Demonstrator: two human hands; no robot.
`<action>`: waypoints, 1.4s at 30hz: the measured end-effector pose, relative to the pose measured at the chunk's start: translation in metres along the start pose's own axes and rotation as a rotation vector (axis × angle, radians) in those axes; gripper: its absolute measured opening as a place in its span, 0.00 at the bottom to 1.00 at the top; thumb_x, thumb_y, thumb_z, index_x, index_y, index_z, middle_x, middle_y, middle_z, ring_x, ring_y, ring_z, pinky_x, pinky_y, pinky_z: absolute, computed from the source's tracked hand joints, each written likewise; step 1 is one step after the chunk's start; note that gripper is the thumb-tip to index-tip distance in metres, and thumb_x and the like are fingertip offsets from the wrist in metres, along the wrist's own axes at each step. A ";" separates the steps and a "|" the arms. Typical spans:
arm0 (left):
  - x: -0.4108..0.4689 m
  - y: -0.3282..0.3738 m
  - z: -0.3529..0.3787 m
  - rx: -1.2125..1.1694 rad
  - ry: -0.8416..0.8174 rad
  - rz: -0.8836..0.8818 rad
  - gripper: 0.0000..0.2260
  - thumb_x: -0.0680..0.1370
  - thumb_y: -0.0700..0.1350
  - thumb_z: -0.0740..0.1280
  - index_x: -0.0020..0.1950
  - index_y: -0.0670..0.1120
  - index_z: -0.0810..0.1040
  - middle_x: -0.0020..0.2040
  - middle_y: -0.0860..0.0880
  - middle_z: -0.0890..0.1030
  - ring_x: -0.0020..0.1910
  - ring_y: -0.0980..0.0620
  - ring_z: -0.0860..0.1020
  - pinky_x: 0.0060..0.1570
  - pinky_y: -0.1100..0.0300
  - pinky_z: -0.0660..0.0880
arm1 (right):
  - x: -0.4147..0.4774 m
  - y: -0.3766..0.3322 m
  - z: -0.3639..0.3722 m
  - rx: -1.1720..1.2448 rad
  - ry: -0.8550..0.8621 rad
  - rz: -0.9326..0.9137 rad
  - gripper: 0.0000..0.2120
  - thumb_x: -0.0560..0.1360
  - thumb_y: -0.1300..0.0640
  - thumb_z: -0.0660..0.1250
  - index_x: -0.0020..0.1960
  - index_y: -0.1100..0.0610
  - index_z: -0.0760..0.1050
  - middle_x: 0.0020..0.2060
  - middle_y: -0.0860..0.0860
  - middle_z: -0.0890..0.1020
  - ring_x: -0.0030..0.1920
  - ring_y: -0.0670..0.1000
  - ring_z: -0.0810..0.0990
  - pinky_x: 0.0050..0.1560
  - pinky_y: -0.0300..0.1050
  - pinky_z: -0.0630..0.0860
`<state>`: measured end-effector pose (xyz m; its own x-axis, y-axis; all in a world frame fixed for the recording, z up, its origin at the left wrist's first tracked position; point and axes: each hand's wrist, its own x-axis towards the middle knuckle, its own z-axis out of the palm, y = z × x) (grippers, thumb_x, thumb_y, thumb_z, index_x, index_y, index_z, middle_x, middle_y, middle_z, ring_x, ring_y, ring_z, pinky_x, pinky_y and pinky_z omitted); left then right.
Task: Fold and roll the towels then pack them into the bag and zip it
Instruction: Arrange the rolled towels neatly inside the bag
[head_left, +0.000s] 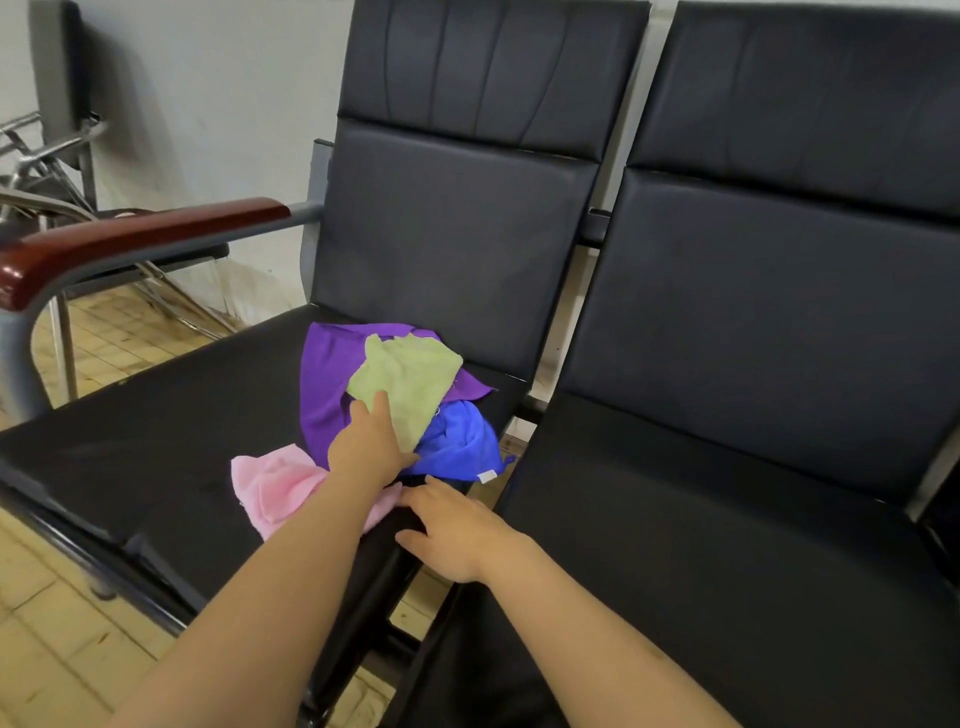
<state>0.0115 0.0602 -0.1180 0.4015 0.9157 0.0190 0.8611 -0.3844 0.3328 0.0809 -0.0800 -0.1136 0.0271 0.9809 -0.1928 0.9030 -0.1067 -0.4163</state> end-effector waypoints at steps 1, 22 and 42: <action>0.002 0.001 0.002 0.059 -0.051 0.012 0.28 0.75 0.58 0.67 0.68 0.46 0.62 0.62 0.45 0.69 0.54 0.44 0.76 0.52 0.50 0.70 | -0.001 0.000 0.000 0.010 0.004 -0.002 0.24 0.81 0.49 0.58 0.76 0.50 0.60 0.72 0.50 0.65 0.75 0.51 0.59 0.71 0.58 0.63; 0.021 0.097 -0.135 -0.774 0.256 0.260 0.11 0.79 0.43 0.59 0.36 0.44 0.69 0.35 0.48 0.69 0.38 0.50 0.67 0.38 0.58 0.62 | 0.001 0.008 -0.029 0.487 0.485 0.164 0.26 0.79 0.49 0.64 0.74 0.51 0.61 0.71 0.48 0.68 0.67 0.48 0.71 0.67 0.49 0.71; -0.206 0.246 -0.112 -0.642 0.178 0.618 0.17 0.76 0.49 0.69 0.32 0.41 0.71 0.36 0.47 0.71 0.37 0.54 0.69 0.38 0.60 0.66 | -0.314 0.094 -0.158 0.251 0.961 0.334 0.06 0.76 0.60 0.62 0.45 0.49 0.74 0.39 0.44 0.78 0.38 0.44 0.74 0.33 0.32 0.68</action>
<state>0.1059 -0.2105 0.0652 0.6341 0.5934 0.4958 0.1476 -0.7223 0.6756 0.2245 -0.3727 0.0480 0.6871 0.5998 0.4100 0.6752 -0.3187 -0.6653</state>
